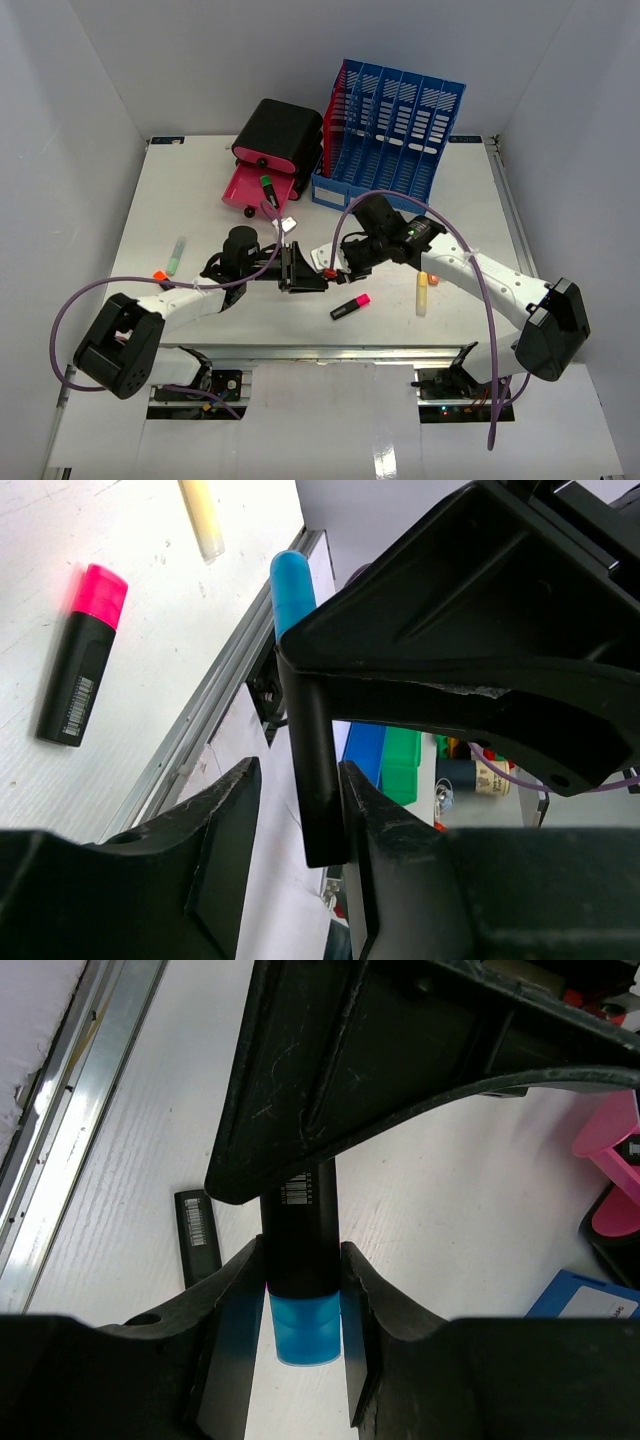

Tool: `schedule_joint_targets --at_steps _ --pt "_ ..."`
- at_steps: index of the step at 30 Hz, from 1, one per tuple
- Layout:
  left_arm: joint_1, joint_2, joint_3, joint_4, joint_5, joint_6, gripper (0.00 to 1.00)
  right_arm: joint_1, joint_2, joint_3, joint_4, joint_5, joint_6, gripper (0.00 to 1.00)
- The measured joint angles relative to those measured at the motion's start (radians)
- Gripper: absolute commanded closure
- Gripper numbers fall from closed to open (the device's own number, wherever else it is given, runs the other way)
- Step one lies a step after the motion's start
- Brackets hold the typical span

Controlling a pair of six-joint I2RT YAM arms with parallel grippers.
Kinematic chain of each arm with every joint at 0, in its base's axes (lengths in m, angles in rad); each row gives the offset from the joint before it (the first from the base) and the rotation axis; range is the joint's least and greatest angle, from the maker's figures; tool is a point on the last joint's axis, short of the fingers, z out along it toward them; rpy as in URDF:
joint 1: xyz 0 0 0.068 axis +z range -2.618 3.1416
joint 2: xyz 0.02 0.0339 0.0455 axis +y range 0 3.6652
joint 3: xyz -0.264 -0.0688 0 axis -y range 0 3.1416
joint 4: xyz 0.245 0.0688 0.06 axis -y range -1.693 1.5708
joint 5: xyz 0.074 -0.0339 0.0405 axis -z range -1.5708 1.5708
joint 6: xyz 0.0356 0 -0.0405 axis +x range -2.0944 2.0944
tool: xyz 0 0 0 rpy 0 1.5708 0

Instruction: Organize the desk

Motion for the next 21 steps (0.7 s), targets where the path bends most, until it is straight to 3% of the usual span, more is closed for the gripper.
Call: schedule_joint_targets --at_steps 8,13,17,20,21 --pt "-0.004 0.005 0.006 0.0 0.007 0.0 0.81 0.016 0.0 -0.011 0.005 0.034 -0.005 0.89" --pt "-0.004 0.006 0.006 -0.017 0.007 0.004 0.85 0.028 0.004 -0.012 0.006 0.056 -0.012 0.83" --pt "-0.004 0.005 0.006 -0.032 0.003 0.014 0.87 0.034 0.011 -0.012 0.006 0.064 -0.015 0.62" --pt "-0.004 -0.004 0.006 -0.045 -0.003 0.024 0.87 0.036 0.011 -0.012 0.007 0.065 -0.016 0.38" --pt "-0.004 -0.011 0.006 -0.05 -0.004 0.027 0.87 0.037 0.011 -0.012 0.008 0.067 -0.017 0.36"
